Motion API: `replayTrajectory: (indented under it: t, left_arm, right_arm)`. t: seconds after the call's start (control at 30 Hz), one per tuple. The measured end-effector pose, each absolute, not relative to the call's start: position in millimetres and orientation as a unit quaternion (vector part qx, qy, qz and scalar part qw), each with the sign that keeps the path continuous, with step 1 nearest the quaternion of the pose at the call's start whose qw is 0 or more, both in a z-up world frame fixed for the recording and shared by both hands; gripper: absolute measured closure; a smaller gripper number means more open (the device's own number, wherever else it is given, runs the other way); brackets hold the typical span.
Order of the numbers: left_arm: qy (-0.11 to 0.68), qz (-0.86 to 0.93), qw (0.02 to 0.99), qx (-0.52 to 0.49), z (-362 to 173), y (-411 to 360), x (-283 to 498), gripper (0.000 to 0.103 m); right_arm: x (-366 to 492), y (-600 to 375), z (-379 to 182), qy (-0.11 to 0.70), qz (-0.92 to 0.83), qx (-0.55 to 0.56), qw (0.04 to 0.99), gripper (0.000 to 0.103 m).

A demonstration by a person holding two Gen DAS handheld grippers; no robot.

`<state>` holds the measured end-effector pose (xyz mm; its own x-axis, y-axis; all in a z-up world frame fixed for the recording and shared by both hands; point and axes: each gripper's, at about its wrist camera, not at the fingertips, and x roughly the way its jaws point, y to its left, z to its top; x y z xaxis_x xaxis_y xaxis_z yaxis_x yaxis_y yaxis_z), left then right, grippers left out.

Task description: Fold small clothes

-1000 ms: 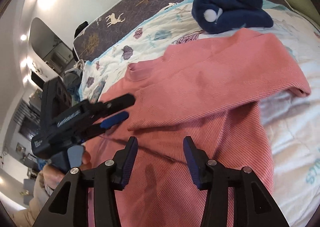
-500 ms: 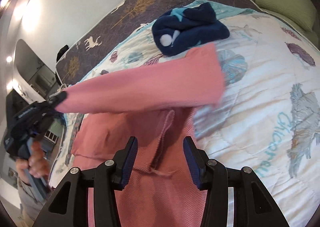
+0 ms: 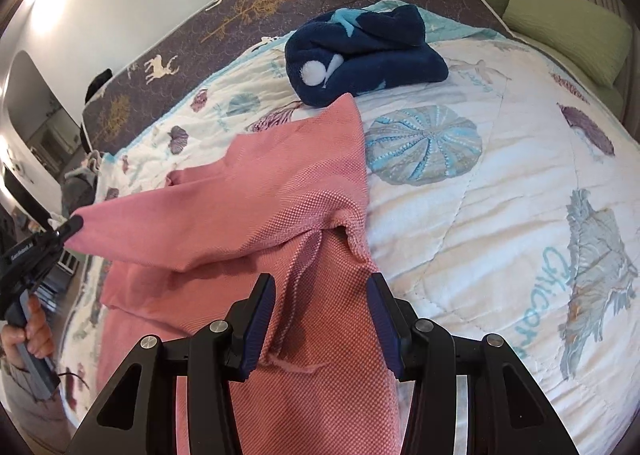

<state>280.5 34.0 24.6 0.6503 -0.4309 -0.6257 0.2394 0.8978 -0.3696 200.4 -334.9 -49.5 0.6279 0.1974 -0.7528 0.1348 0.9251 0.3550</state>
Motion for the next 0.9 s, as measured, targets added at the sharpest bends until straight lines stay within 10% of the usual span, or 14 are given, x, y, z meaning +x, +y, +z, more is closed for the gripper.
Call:
replayTrajectory:
  t: [0.1, 0.2, 0.63, 0.7, 0.9]
  left_arm:
    - [0.401, -0.166, 0.893, -0.116, 6.3, 36.4, 287.1, 0.094]
    - [0.436, -0.116, 0.884, -0.127, -16.5, 47.6, 293.1, 0.063]
    - [0.463, -0.107, 0.869, -0.136, -47.1, 39.5, 304.8, 0.058]
    - [0.455, -0.100, 0.876, -0.125, -48.2, 36.5, 301.1, 0.058]
    - [0.436, -0.103, 0.885, -0.123, -37.5, 50.7, 276.4, 0.058]
  right_arm:
    - [203.7, -333.3, -49.1, 0.432, 0.012, 0.179, 0.884, 0.055]
    - [205.6, -333.1, -47.3, 0.430, -0.002, 0.159, 0.889, 0.055]
    - [235.7, -335.8, -56.4, 0.443, -0.031, 0.109, 0.889, 0.055]
    - [238.2, -340.3, -57.1, 0.439, -0.073, 0.098, 0.890, 0.072]
    - [219.3, -384.6, -64.2, 0.428, -0.049, 0.237, 0.871, 0.071]
